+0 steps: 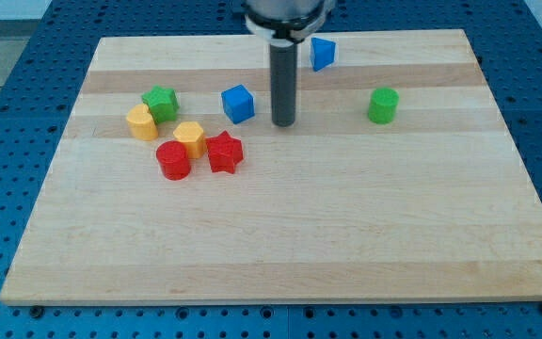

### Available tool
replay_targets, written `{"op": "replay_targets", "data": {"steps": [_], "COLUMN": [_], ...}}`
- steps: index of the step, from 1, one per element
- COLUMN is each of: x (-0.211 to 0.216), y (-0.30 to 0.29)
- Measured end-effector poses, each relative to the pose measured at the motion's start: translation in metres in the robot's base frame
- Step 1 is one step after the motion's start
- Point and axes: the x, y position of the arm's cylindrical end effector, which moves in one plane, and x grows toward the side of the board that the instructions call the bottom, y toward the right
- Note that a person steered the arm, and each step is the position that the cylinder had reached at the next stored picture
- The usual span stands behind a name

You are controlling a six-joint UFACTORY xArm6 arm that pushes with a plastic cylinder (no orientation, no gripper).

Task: Drag the yellow hexagon in between yellow heart and red circle

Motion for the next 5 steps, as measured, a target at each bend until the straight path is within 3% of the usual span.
{"op": "replay_targets", "data": {"steps": [5], "x": [0.021], "y": [-0.127]}}
